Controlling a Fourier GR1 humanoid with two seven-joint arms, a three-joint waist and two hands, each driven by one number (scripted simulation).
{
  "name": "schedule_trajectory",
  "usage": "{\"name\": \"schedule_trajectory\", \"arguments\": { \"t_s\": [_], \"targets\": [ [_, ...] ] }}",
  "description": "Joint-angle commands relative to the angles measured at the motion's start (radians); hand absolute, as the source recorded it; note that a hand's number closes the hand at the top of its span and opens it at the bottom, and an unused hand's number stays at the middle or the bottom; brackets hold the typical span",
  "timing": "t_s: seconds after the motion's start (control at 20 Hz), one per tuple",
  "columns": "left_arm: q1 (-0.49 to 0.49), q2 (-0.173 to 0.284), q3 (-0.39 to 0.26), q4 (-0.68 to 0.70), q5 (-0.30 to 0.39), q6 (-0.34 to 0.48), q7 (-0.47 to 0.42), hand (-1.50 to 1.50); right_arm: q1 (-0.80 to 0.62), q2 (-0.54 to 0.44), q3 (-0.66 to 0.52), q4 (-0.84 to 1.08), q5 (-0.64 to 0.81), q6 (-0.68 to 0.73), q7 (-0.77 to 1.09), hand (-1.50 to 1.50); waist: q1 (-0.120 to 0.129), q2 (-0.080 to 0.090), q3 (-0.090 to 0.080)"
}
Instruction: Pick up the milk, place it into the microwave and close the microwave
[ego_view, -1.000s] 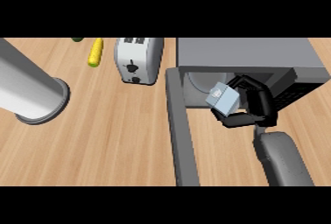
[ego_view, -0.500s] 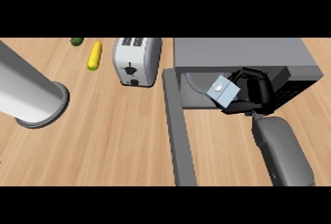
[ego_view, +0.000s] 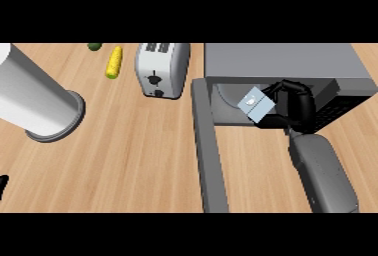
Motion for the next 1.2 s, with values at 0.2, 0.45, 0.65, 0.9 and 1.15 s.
{"name": "schedule_trajectory", "arguments": {
  "t_s": [0.2,0.45,0.65,0.9,1.15],
  "targets": [
    [-0.038,0.012,-0.029,0.008,0.001,-0.014,0.017,-1.50,-0.187,-0.032,0.014,0.154,0.092,-0.113,0.145,1.50,0.110,0.062,-0.017],
    [-0.062,0.020,-0.033,0.006,-0.005,-0.015,0.017,-1.50,-0.152,-0.033,-0.030,0.140,0.058,-0.156,0.114,1.50,0.136,0.069,-0.016],
    [-0.080,0.042,-0.028,0.006,-0.023,-0.022,0.021,-1.50,-0.102,0.007,-0.079,0.111,0.055,-0.292,0.085,1.50,0.145,0.076,-0.016],
    [-0.096,0.045,-0.029,0.022,-0.050,-0.015,0.022,-1.50,-0.061,-0.033,-0.074,0.087,0.152,-0.406,0.006,-1.50,0.163,0.086,-0.020],
    [-0.120,0.052,-0.037,0.020,-0.072,-0.007,0.033,-1.50,-0.037,-0.022,-0.083,0.071,0.199,-0.458,-0.015,-1.50,0.183,0.093,-0.017]
  ]
}}
